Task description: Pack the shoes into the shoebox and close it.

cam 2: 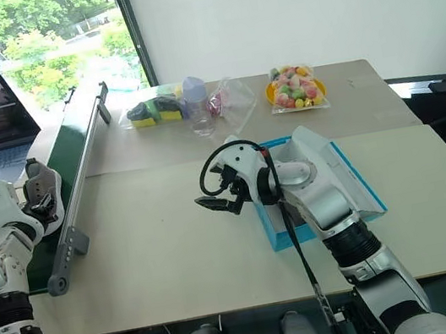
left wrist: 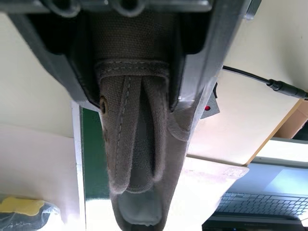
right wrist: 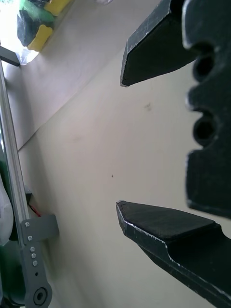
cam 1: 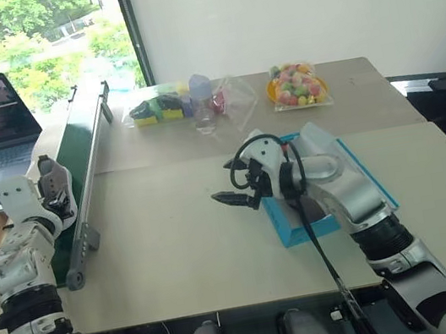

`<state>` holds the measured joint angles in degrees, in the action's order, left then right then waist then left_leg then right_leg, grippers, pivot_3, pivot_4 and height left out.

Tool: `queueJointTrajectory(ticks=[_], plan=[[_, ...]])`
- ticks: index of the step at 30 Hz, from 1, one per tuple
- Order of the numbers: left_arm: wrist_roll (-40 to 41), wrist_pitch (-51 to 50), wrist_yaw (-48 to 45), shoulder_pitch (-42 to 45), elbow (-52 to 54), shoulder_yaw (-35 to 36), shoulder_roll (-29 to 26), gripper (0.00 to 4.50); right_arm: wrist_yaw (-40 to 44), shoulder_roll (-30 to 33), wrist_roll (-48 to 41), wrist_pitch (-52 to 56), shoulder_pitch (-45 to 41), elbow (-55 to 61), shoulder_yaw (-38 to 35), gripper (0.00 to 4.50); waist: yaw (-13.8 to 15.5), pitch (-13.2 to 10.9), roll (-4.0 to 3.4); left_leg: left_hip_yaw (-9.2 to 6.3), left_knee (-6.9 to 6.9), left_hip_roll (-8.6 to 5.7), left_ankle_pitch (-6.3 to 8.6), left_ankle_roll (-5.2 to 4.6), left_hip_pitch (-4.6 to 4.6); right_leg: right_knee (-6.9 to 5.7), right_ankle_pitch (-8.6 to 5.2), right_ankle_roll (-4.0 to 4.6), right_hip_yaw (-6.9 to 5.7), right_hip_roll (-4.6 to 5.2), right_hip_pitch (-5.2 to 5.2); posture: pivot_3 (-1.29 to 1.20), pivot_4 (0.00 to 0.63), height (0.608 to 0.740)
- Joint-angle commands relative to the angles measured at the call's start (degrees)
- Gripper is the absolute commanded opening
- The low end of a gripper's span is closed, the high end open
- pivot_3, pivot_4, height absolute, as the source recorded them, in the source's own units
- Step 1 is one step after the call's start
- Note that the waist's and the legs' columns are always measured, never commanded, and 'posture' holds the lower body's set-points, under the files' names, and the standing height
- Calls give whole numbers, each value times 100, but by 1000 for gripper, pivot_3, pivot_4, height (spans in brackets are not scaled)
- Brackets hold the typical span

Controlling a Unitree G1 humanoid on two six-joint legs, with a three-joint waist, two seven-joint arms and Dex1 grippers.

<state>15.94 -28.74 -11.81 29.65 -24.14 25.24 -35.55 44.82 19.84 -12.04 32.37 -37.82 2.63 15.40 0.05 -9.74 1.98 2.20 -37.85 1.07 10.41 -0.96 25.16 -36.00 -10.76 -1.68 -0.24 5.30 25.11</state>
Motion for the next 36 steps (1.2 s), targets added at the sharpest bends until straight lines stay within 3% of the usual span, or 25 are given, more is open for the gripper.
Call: queueJointTrajectory(ticks=[1, 4, 11, 18, 22, 29, 36], plan=[[119, 199, 25, 113, 356, 125, 32, 664, -32, 16, -7, -9, -63, 225, -88, 4500, -3, 0, 0, 1, 0, 1, 0, 0, 0, 2, 3, 0, 0, -1, 0, 0, 150, 740], [185, 292, 36, 188, 465, 193, 93, 25, -33, 6, -3, -17, -66, 214, -80, 4500, -14, 0, 0, 2, 0, 2, -2, 2, 0, 3, 4, -2, -1, -3, 0, 0, 150, 740], [637, 330, -356, 301, 1369, 67, 288, 25, -166, -147, -267, 244, -112, 155, -372, 4500, -29, -1, 1, 6, 1, 1, -14, -17, 13, 19, 5, 2, -3, -9, 2, 0, 150, 740], [1403, -553, -560, 329, 3007, -840, 1212, 25, -1824, -1431, -2325, 2019, -1121, -595, -2921, 4500, -1, -1, 2, -15, 3, 0, -16, -20, 18, 22, 17, -11, 6, 2, -1, 0, 150, 740], [1586, -923, -415, 429, 3490, -1365, 1775, 25, -2538, -1665, -2887, 2337, -1468, -888, -3693, 4500, -24, -1, 2, -11, 3, -2, -34, -50, 15, 24, 20, -9, 8, -9, -2, 0, 150, 740], [1619, -1069, -252, 732, 3642, -2223, 2917, 25, -3008, -1732, -3321, 2605, -1468, -880, -3923, 4500, -78, -2, 2, 9, 8, -11, -40, -62, 23, 26, 15, -8, 10, -14, 0, 0, 150, 740], [1731, -1314, -58, 644, 3962, -2538, 3454, 25, -3229, -1616, -3443, 2542, -1410, -821, -3915, 4500, -121, -2, 1, 8, 8, -8, -42, -65, 24, 29, 13, -13, 23, -27, 2, 0, 150, 740]])
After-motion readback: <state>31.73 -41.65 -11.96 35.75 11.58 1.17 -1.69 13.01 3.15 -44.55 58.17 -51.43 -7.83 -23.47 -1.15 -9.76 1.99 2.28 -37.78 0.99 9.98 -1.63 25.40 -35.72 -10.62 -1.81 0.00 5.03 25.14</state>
